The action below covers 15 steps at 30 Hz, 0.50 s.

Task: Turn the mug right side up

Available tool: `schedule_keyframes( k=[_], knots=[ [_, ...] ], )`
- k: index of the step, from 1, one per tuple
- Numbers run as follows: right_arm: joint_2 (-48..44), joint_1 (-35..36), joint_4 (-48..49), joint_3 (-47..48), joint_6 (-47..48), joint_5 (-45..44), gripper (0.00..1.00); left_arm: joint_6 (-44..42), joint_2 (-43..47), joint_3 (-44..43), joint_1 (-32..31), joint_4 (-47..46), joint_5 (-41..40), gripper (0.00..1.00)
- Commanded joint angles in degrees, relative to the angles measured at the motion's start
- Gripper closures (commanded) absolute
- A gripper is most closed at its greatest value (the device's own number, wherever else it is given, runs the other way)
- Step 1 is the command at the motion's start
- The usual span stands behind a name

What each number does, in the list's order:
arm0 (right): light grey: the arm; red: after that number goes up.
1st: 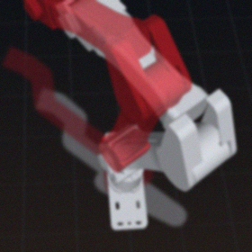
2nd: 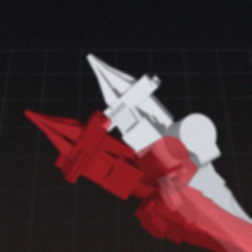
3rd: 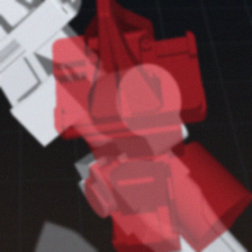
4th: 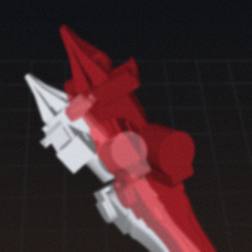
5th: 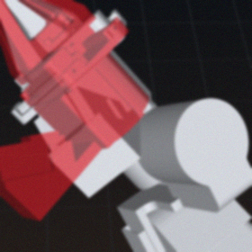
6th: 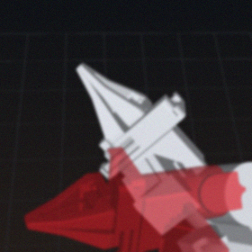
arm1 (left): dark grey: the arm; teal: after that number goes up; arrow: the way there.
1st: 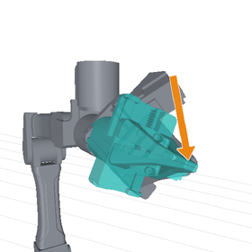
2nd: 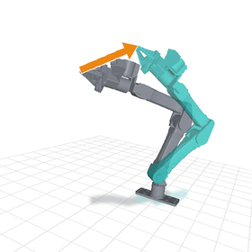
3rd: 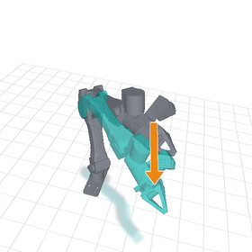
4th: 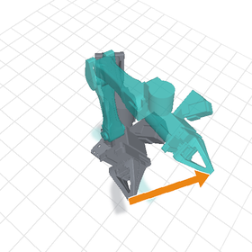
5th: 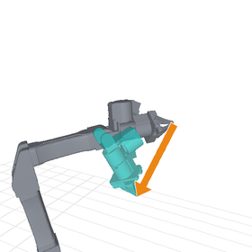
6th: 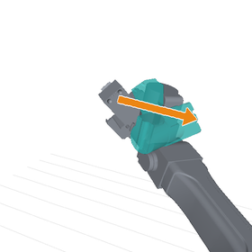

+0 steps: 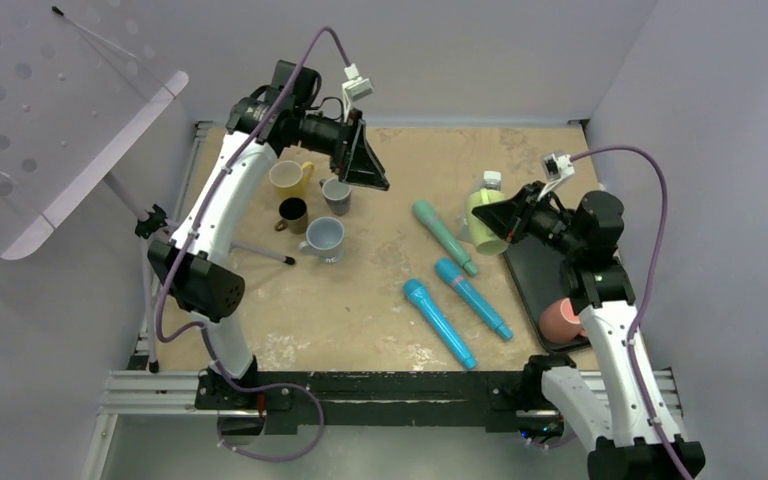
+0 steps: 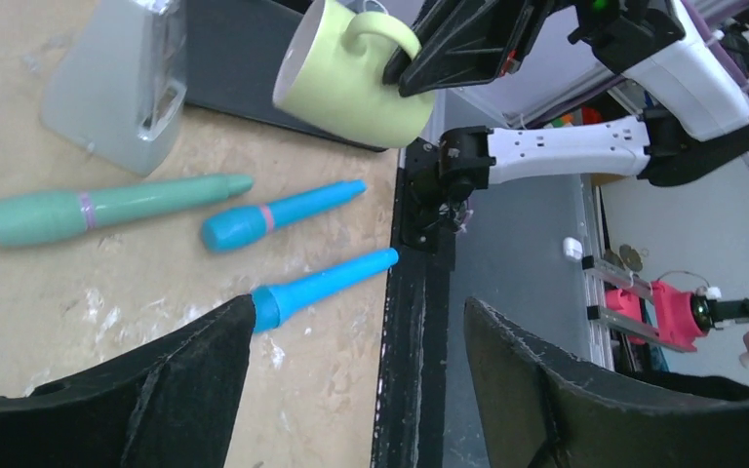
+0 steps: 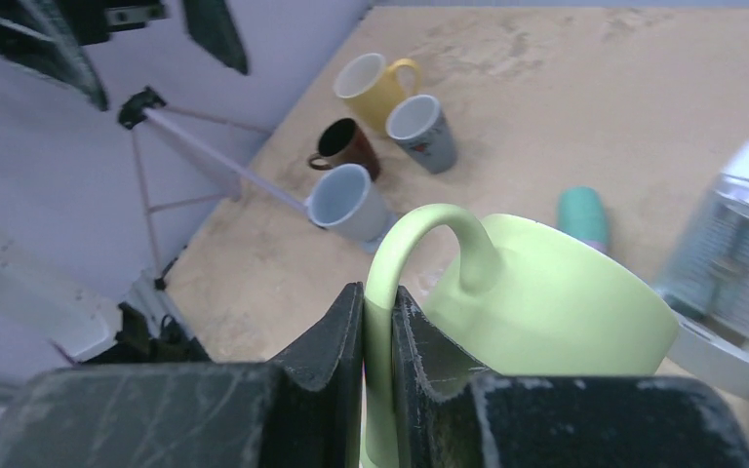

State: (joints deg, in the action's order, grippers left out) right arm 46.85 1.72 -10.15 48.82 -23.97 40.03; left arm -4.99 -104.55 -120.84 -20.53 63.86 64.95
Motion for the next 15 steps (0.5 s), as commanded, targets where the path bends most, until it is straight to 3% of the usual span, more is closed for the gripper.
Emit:
schedule_keyframes(
  k=[1,10,15],
  knots=[
    [-0.29,4.27,13.92,1.63,-4.27,5.3,1.0,4.49,2.08,2.96,-2.68,-14.38,7.27,0.18],
    [6.24,13.52,19.36,5.56,-5.83,4.47,1.0,2.93,-0.08,4.69,-5.5,-25.92,12.48,0.04],
    [8.75,16.44,28.71,5.04,-10.79,5.49,1.0,-1.87,-0.61,5.74,-6.18,-22.71,12.57,0.06]
  ],
)
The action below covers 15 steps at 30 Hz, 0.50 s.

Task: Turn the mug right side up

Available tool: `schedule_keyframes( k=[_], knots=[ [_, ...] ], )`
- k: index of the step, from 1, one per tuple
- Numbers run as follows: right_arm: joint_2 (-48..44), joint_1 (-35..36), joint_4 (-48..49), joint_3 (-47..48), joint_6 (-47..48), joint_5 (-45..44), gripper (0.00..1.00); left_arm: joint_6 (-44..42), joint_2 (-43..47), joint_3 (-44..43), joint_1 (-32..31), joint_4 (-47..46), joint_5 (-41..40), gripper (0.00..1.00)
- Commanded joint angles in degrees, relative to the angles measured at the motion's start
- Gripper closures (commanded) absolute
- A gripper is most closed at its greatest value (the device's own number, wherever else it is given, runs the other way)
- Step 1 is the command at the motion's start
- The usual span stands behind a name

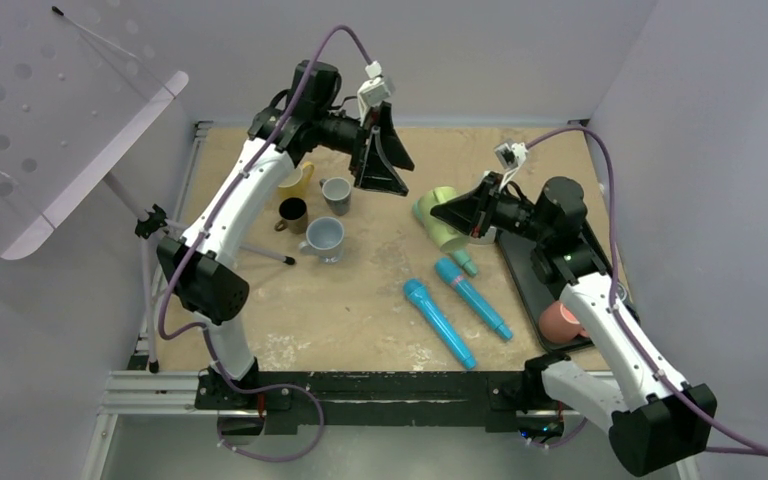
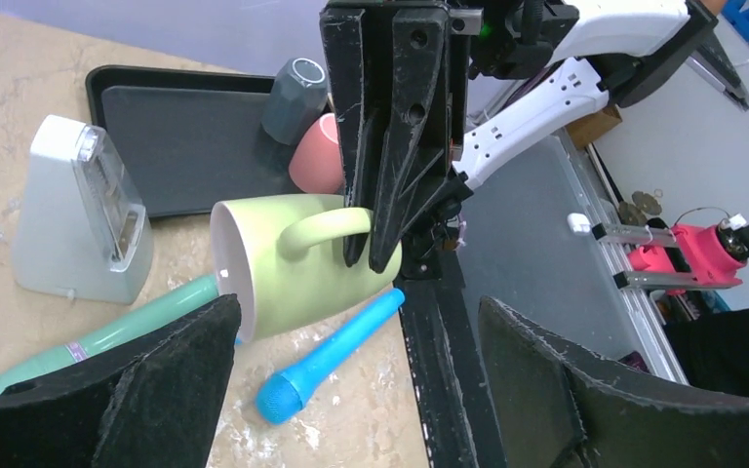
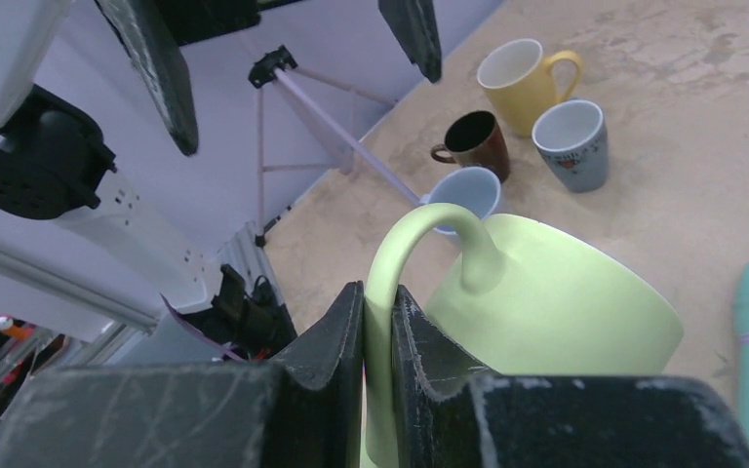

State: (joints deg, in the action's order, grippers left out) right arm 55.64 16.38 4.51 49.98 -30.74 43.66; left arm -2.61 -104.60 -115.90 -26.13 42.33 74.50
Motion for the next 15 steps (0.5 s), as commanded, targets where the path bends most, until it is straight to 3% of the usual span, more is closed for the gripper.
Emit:
schedule_keyframes(
  k=[1,5,9,15],
  knots=[
    [0.5,2.04,14.6,4.23,-4.28,1.8,1.0,-4.83,-0.6,1.42,-0.67,-0.54,2.8,0.08],
    [2.09,3.66,15.86,5.74,-4.22,2.05,1.0,-7.43,-0.78,3.99,-0.74,2.14,1.81,0.13],
    [3.46,4.73,17.41,6.65,-4.67,2.8,1.0,-8.21,-1.0,4.52,-0.89,2.23,-0.45,0.13],
    [4.45,5.76,19.54,6.71,-4.62,2.79,1.0,-9.46,-1.47,5.35,-3.65,4.36,4.61,0.13]
  ],
)
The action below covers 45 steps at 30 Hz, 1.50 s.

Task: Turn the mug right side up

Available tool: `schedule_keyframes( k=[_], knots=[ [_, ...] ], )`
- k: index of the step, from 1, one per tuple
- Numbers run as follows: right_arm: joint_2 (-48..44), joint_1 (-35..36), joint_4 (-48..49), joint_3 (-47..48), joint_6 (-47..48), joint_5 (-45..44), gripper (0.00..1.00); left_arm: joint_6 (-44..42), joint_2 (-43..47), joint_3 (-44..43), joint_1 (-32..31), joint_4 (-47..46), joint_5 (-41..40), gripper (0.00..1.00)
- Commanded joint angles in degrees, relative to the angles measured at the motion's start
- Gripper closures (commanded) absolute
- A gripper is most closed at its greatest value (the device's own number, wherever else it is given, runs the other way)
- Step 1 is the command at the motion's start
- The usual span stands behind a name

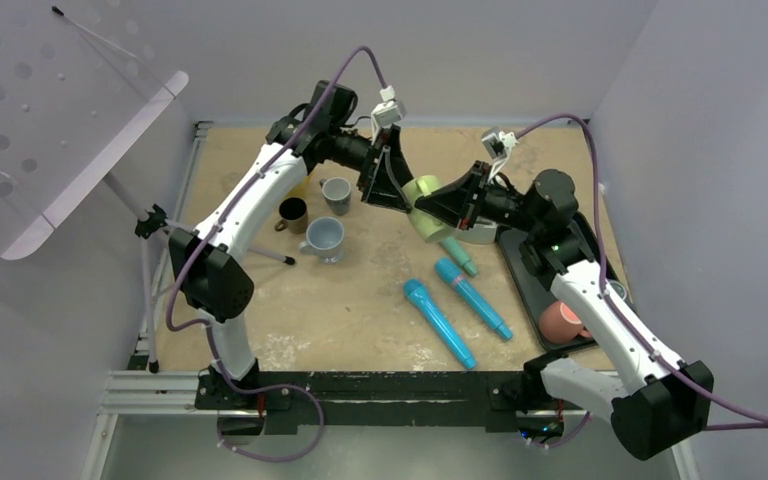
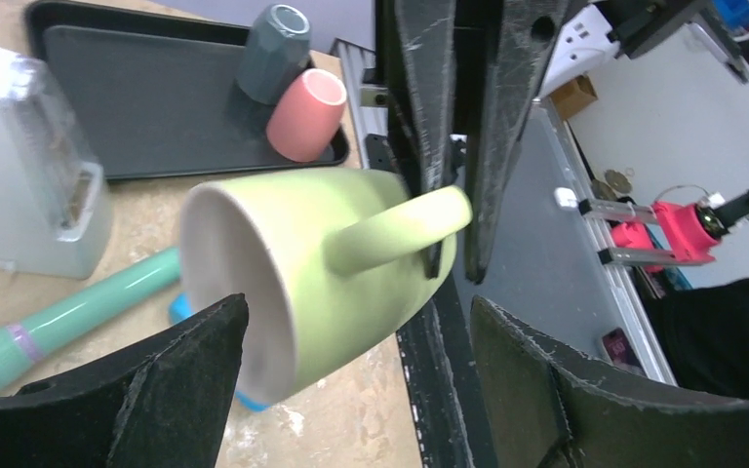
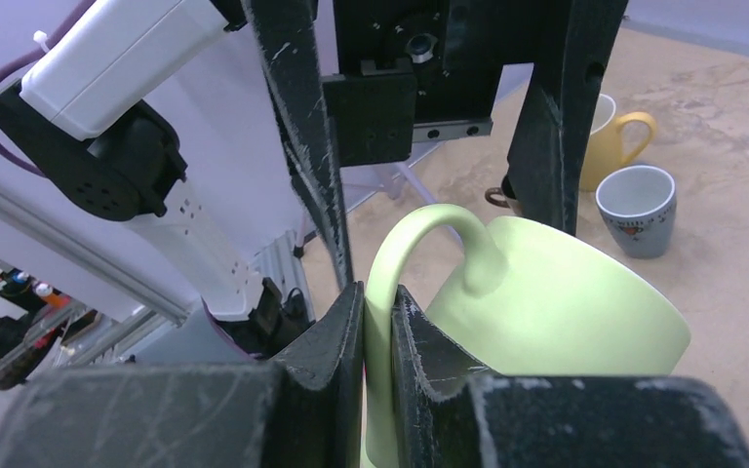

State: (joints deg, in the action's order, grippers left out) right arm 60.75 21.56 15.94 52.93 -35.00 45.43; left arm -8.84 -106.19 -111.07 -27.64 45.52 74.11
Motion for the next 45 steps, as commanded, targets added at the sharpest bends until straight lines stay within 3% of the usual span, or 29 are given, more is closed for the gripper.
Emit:
schedule_keyframes(
  k=[1,3,7,10,13,21,23,26,29,33,39,45],
  knots=[
    [-0.75,0.63,8.16,3.76,0.09,0.64,1.0,-3.58,0.03,0.72,-2.13,1.9,5.8,0.17],
    [-0.72,0.58,8.18,3.53,1.28,-0.12,1.0,-5.6,-0.07,0.77,-2.2,4.77,6.62,0.28],
    [0.61,0.59,9.63,3.17,1.09,0.0,1.0,-18.82,0.69,-1.14,-3.38,17.15,4.92,0.36],
    [1.62,0.63,10.84,3.18,0.79,0.32,1.0,-21.85,0.88,-2.19,-3.77,20.5,4.12,0.62],
    [1.42,0.57,10.59,3.01,1.93,-0.34,1.0,-21.01,0.9,-2.46,-3.79,20.47,2.27,0.99],
    [1.78,0.56,-3.71,2.71,10.65,-10.97,1.0,-11.81,0.81,-2.67,-3.77,16.65,-9.02,1.0],
    [2.1,0.56,-7.08,2.71,12.38,-15.13,0.9,-9.98,0.9,-2.67,-3.75,16.41,-14.15,1.0],
    [2.91,0.57,-8.67,2.88,13.29,-14.92,0.56,-8.05,1.1,-1.94,-3.82,15.57,-20.87,1.0],
    [4.32,0.58,-8.33,2.61,12.42,-13.95,0.38,-5.15,1.16,-0.17,-3.8,13.29,-22.02,1.0],
    [6.17,0.55,-11.76,4.46,12.44,-16.88,0.34,-2.37,0.99,2.84,-3.81,11.5,-23.79,1.0],
    [3.77,0.5,-19.04,8.73,13.03,-26.41,0.27,-4.96,0.71,1.56,-3.72,16.14,-40.88,1.0],
    [0.96,0.57,-27.14,12.74,13.03,-38.85,0.17,-11.28,1.04,-4.53,-1.73,24.71,-53.01,1.0]
  ],
)
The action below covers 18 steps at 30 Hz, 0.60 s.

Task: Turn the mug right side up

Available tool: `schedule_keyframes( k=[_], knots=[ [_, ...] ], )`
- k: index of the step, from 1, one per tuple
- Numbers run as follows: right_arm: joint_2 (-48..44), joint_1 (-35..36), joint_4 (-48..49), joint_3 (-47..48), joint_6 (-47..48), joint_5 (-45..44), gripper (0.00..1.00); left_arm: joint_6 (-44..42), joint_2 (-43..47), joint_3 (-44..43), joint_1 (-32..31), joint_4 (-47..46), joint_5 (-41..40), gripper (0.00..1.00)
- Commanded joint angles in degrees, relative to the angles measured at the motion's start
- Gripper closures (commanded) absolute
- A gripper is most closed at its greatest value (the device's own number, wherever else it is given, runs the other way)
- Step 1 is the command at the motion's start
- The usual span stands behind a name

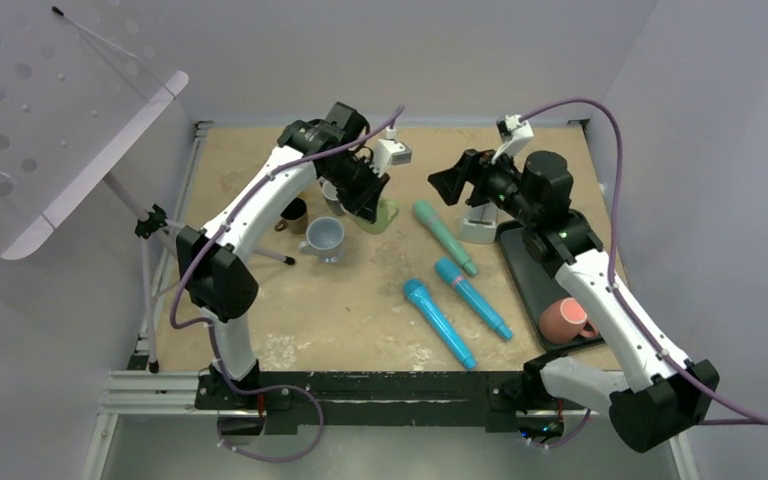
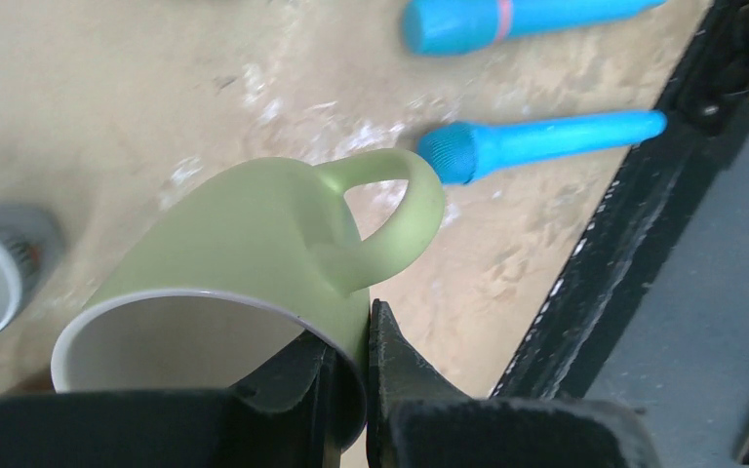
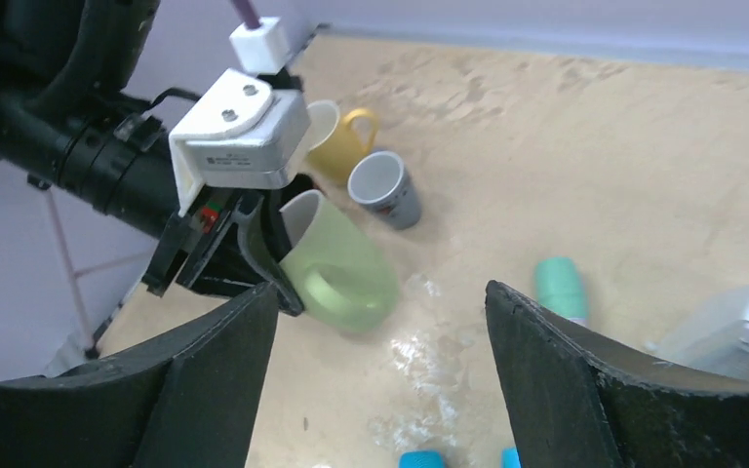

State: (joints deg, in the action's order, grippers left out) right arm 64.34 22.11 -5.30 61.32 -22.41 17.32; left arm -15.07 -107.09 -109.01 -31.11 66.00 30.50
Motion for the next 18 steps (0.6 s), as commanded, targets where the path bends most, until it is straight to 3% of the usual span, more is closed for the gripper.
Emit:
schedule_keyframes(
  k=[1,10,13,18],
  knots=[
    [-2.9,-0.03,-7.47,4.94,0.35,-13.03,0.15,-6.07,2.2,-7.4,2.89,5.18,-11.13,1.0],
    [-4.37,-0.04,-15.87,6.18,-2.06,-26.74,0.08,-8.72,1.53,-13.42,17.11,6.18,-21.04,1.0],
    [-4.79,-0.04,-17.74,6.38,-3.01,-30.2,0.02,-9.06,0.97,-13.61,20.91,6.07,-21.78,1.0],
    [-5.98,-0.05,-21.45,6.75,-5.45,-37.0,0.01,-9.69,1.01,-13.57,25.02,5.95,-23.44,1.0]
  ],
)
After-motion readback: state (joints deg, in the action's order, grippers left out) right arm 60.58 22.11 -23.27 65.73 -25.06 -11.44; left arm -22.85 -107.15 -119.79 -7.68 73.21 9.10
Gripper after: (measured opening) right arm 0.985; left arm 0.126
